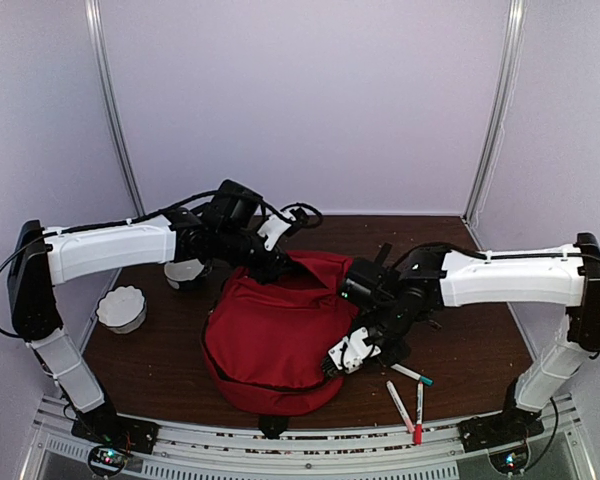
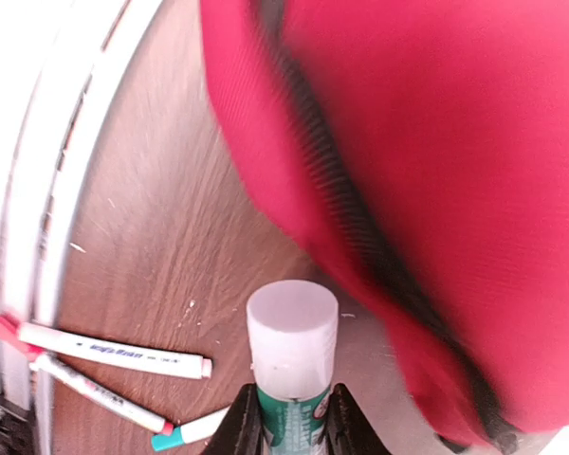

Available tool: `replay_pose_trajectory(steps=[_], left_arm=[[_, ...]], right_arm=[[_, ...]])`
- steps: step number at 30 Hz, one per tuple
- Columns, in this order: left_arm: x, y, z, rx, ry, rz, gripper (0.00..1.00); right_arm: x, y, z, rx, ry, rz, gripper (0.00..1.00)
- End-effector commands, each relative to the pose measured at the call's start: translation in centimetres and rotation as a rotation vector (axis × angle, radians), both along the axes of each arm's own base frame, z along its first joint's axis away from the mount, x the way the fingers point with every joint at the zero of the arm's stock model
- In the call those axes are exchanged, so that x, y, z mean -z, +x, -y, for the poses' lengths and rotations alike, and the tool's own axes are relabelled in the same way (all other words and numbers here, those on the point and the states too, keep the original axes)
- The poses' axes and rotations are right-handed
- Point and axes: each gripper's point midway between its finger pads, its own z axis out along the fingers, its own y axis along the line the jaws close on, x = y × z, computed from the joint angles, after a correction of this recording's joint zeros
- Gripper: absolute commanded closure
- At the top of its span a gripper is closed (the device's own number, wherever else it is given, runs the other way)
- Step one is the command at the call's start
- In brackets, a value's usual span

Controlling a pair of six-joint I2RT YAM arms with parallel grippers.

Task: Pack the student bag
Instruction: Pick up the glue stick from the center of the board, then place the glue stick in the lower front pocket of the bag.

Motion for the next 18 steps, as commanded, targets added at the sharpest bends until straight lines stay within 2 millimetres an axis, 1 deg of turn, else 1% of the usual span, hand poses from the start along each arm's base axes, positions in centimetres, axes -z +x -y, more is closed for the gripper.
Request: replay_pose_trajectory(steps=[1,4,6,8,11,13,15,18], left_arm=[[-2.1,0.6,1.1,0.014,-0.060,0.031,0.88],[-2.0,0.6,1.1,0.011,-0.059,0.031,0.88],[-1.9,0.6,1.1,0.013,-0.058,0.029,0.88],[-1.9,0.6,1.2,0.016,-0.059,0.027,0.88],[-1.9,0.5,1.2,0.019,-0.058,0.022,0.88],[-2.0,0.4,1.2,0.020,-0.061,0.022,0.88],[-2.0,0.4,1.2,0.023,-0.062,0.020,0.88],[-2.2,0.3,1.3,0.026,-0.070,0.014,0.88]], right_arm=[[-6.0,-1.0,-1.9,0.033,0.144,-0.044,0.80],[-9.8,0.2,-4.6,0.054,0.257,-0.014,0.81],[-11.6,1.4,-6.3,0.066,0.318,0.016,0.81],[-12.9,3.0,-7.9,0.088,0.381,0.066,0.81],[-14.0,5.7,-10.0,0.136,0.459,0.139,0.81],[-14.1,7.5,-11.2,0.191,0.500,0.171,0.81],[-14.2,9.3,-12.1,0.234,0.533,0.190,0.82],[-14.2,10.9,-13.0,0.269,0.573,0.183,0.82]])
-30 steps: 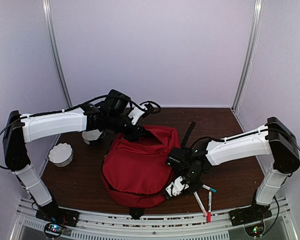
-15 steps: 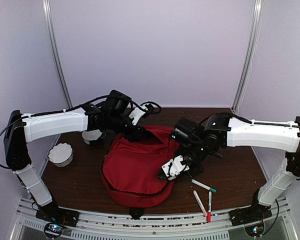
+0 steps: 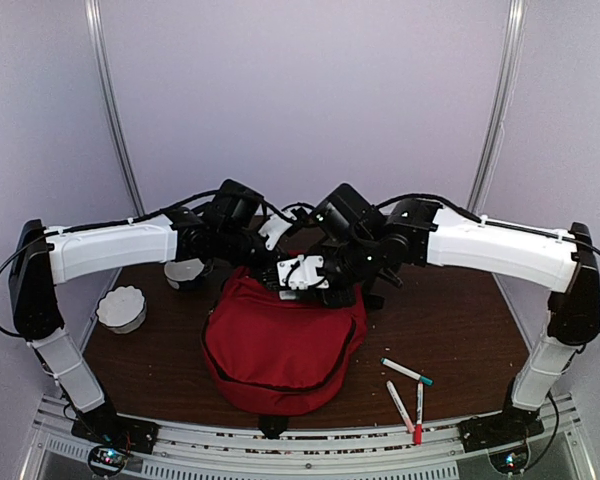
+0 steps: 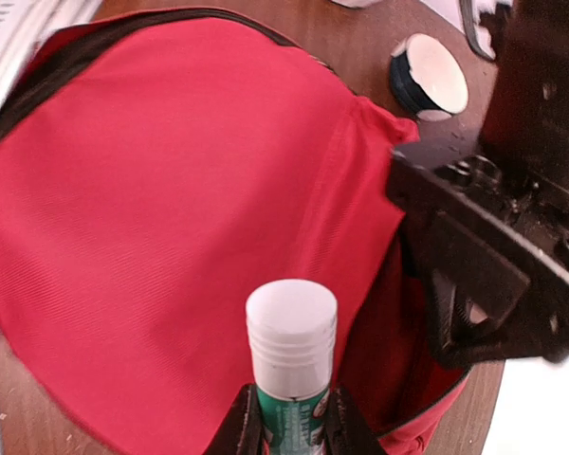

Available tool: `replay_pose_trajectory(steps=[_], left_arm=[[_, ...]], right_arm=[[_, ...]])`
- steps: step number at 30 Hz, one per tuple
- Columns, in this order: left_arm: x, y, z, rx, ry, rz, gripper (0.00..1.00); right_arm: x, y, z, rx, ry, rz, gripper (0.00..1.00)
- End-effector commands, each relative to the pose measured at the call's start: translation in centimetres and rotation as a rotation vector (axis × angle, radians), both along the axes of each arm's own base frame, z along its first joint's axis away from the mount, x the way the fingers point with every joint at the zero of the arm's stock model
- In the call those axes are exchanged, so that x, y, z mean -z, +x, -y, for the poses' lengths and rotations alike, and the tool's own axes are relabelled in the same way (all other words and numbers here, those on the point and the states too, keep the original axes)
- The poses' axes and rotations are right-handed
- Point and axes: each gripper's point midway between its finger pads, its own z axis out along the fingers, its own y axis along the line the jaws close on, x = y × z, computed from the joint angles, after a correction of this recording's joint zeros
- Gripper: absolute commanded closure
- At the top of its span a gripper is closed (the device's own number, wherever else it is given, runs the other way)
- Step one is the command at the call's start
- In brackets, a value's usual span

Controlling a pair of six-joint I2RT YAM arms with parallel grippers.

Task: Pack the student bag
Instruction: Place the glue stick in the lower front pocket of the bag.

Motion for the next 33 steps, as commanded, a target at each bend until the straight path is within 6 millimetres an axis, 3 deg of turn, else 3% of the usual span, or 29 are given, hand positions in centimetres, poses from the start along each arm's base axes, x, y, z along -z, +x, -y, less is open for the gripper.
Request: replay_pose_trajectory(steps=[1,11,20,24,33], left_arm=[[-2.2,0.3,1.1,0.020,-0.067,0.020,0.88],[-2.4,0.2,1.1,0.022,-0.070,0.019,0.88],[-2.4,0.2,1.1,0.022,-0.067,0.018,0.88],[-2.2,0.2,1.0,0.020,-0.064,0.015,0.88],[-2.2,0.1,1.1,0.024,-0.065,0.012,0.88]], right_arm=[[-1.8,4.0,-2.1,0.101,0.131,0.046,0.82],[1.2,6.7,-1.5,0.119,0.117,0.109,0.82],[4.1,6.6,-0.2,0.104,0.029,0.131,0.72],[3.3,7.2,-0.3,0.144,0.066,0.151,0.61],[0.3,6.4,0.6,0.210,0.137,0.108,0.60]])
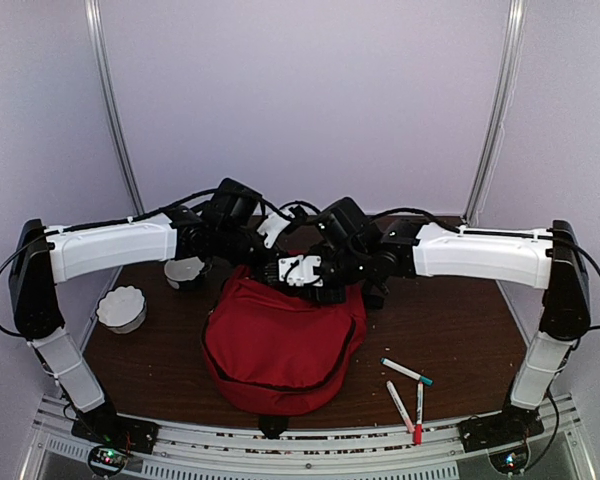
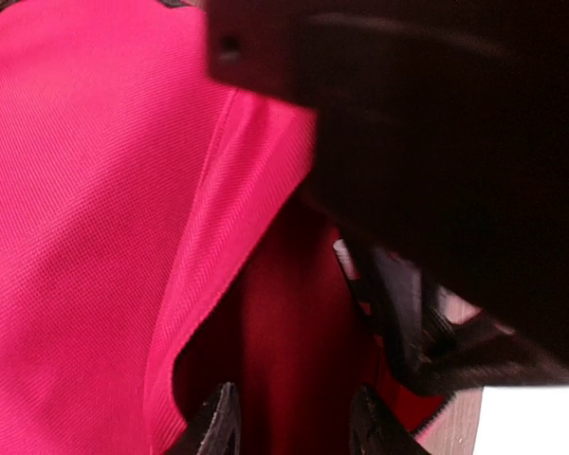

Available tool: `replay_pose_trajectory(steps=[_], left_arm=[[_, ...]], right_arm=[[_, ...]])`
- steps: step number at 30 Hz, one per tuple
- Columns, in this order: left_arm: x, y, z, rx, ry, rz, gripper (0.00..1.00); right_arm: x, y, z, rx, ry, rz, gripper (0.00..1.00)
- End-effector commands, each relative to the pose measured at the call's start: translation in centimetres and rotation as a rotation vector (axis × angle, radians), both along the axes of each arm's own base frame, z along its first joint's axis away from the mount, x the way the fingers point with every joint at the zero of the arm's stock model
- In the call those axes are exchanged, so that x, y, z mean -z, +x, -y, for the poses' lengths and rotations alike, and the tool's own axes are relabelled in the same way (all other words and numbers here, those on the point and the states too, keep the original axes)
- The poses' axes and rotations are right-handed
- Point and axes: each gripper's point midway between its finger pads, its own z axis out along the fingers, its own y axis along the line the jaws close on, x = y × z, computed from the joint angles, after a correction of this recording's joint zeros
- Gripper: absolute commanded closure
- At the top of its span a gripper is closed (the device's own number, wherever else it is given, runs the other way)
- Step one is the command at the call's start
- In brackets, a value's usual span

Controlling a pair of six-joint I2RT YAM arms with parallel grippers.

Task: Pack the student bag
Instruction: Place the glue stick in the lower front pocket of the bag, then adjust the pen at the center of the board.

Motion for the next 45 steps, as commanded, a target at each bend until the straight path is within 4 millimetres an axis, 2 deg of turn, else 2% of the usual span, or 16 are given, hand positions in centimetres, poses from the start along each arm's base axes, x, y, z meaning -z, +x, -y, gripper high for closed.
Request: replay_pose_trajectory(steps=[1,6,10,13,19,22,26,29,31,37,41,45], left_arm=[[-2.2,-0.1,1.3,0.031,-0.058,0.028,0.88],[-2.1,-0.1,1.3,0.031,-0.057,0.026,0.87],[-2.0,-0.1,1.4,0.033,-0.056,0.025,0.87],[-1.9,0.0,1.3,0.029,-0.049,0.025,0.87],[-1.6,0.1,1.4,0.028,-0.044,0.020,0.87],[-1.3,0.1,1.5,0.031,-0.042,0.012,0.88],[-1.3,0.0,1.7,0.038,-0.046,0.004,0.87],[-1.4,-0.1,1.7,0.038,-0.047,0.000,0.87],[-1.5,-0.1,1.7,0.039,-0.048,0.001,0.87],[-1.5,-0.1,1.6,0.038,-0.049,-0.001,0.87],[-1.4,-0.2,1.7,0.039,-0.050,-0.004,0.87],[-1.2,-0.1,1.7,0.039,-0.047,-0.008,0.87]], right_arm=[[-3.3,0.2,1.6,0.100,0.068,-0.005,0.61],[-4.5,-2.1,4.4,0.124,0.070,-0.078,0.61],[-3.8,-4.4,7.9,0.143,0.021,-0.154,0.60],[-1.8,-6.1,11.3,0.162,-0.055,-0.210,0.60],[3.6,-8.7,18.5,0.240,-0.221,-0.316,0.60],[5.8,-10.3,21.2,0.237,-0.309,-0.370,0.60],[8.2,-13.4,23.9,0.143,-0.421,-0.414,0.60],[9.2,-14.8,24.6,0.073,-0.469,-0.439,0.59],[9.9,-14.8,24.5,0.080,-0.488,-0.453,0.59],[11.7,-12.7,22.9,0.171,-0.473,-0.460,0.60],[12.6,-12.2,22.0,0.179,-0.465,-0.474,0.60],[13.8,-11.8,22.0,0.198,-0.500,-0.471,0.60]])
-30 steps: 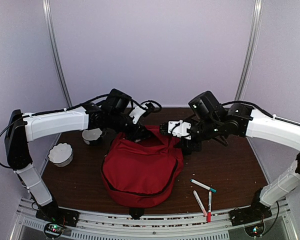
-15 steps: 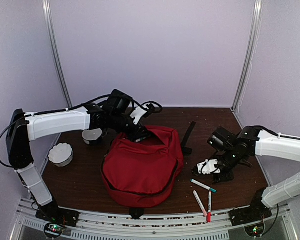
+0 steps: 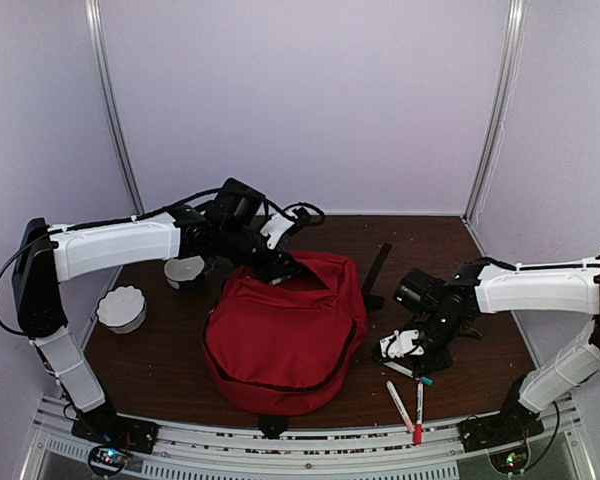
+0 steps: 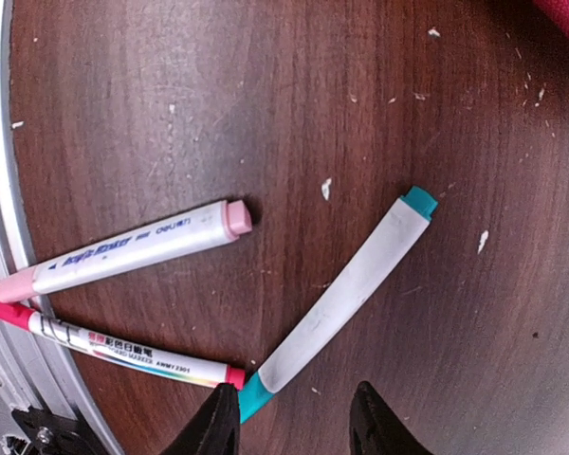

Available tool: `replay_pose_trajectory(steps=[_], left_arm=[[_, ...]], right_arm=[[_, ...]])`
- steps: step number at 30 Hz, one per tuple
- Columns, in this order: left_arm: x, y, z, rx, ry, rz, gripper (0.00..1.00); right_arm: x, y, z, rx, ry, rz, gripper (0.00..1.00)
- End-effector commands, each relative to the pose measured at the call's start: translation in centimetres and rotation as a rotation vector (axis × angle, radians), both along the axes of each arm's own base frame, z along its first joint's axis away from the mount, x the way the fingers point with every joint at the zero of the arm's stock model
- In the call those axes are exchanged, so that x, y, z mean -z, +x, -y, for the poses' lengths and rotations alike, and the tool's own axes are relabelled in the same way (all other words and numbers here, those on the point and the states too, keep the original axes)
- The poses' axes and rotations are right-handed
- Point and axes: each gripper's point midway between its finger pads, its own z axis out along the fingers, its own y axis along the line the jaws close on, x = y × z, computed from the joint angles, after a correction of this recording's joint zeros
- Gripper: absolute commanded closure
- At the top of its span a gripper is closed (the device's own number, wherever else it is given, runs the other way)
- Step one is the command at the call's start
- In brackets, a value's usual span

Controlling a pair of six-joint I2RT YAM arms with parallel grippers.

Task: Pack the student bag
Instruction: Adjust the pen at the center of the board.

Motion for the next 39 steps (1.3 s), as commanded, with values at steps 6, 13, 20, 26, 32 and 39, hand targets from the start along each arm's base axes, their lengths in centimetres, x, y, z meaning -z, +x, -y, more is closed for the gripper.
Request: replay_pose_trajectory(steps=[6,13,20,26,32,39], left_arm=[[-1.3,0.2,1.3,0.020,-0.045,0.014,0.87],[-1.1,0.2,1.2,0.018,-0.043,0.010,0.87],[-1.2,0.1,1.4,0.025,-0.048,-0.002,0.87],[-1.2,0.0,1.4,0.024,-0.050,-0.003,0.87],[-0.7,0.2,1.3,0.014,-0.037,-0.006,0.87],[-1.0,-0.1,1.5,0.027,-0.048,-0.017,0.87]], right_arm=[[2.2,1.7,-0.4,0.044,-0.056,0.046,0.60],[3.5,3.3,0.8,0.065,-0.148,0.121,0.64],[3.7,4.5,1.8,0.066,-0.192,0.164,0.72],[2.8,7.3,2.5,0.158,-0.139,0.112,0.75],[2.9,7.4,2.5,0.143,-0.118,0.060,0.76],[2.6,7.0,1.5,0.143,-0.087,0.003,0.68]])
